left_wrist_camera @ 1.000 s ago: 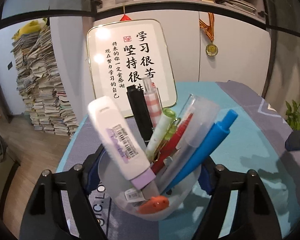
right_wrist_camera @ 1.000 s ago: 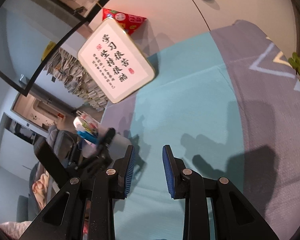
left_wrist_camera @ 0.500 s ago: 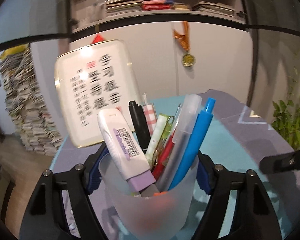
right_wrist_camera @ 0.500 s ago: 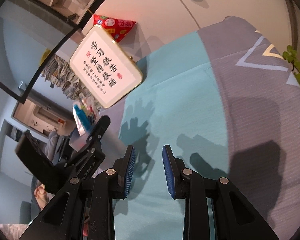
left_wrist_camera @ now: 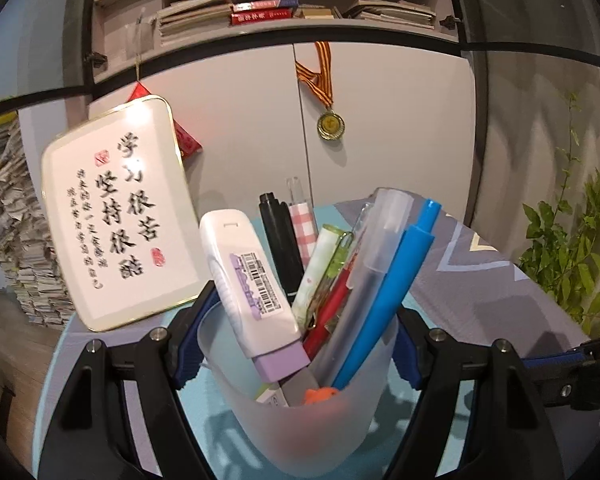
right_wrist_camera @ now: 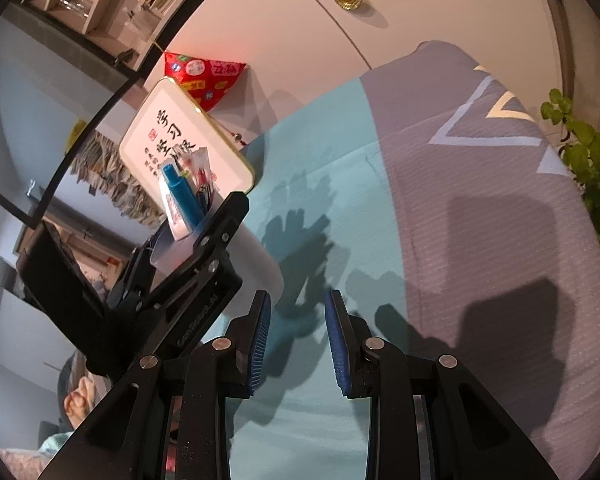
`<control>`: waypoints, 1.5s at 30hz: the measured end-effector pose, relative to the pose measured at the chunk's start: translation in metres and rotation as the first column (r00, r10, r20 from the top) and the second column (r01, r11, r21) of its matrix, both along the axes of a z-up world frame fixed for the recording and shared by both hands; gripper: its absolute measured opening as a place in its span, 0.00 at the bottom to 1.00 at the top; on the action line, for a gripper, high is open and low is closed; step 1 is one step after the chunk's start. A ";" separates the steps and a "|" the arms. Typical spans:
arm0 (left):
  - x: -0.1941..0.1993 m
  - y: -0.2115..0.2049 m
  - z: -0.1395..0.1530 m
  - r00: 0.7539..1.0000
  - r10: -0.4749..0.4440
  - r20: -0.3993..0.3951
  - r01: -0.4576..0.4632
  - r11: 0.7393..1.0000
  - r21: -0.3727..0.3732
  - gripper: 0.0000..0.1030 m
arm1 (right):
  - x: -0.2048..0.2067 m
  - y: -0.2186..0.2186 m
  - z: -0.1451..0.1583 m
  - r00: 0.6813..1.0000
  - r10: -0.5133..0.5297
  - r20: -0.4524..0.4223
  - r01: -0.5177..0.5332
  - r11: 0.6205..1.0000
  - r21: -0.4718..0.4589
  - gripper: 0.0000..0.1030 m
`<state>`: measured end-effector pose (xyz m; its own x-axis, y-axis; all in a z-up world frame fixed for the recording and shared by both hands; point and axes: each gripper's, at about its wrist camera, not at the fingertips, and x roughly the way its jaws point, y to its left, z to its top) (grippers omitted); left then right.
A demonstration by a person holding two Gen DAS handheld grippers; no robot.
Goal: Organize stationery
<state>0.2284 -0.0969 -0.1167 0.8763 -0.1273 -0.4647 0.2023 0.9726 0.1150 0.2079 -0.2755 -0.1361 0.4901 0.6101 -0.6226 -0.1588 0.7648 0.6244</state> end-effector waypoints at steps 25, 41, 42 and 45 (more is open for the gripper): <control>-0.048 0.015 -0.002 0.992 0.024 -0.123 -0.013 0.996 0.093 0.99 | -0.042 -0.003 0.027 0.997 -0.069 0.043 0.073 0.993 -0.096 0.28; -0.151 0.045 0.072 0.992 0.099 -0.079 -0.099 0.995 0.005 0.99 | -0.123 0.025 0.085 0.968 -0.085 0.235 0.136 0.968 -0.211 0.48; -0.159 0.047 0.075 0.992 0.101 -0.071 -0.102 0.995 -0.008 0.99 | -0.130 0.027 0.089 0.963 -0.088 0.256 0.149 0.962 -0.230 0.48; -0.181 0.054 0.084 0.992 0.114 -0.051 -0.116 0.992 -0.039 0.99 | -0.158 0.037 0.103 0.933 -0.102 0.344 0.214 0.929 -0.304 0.48</control>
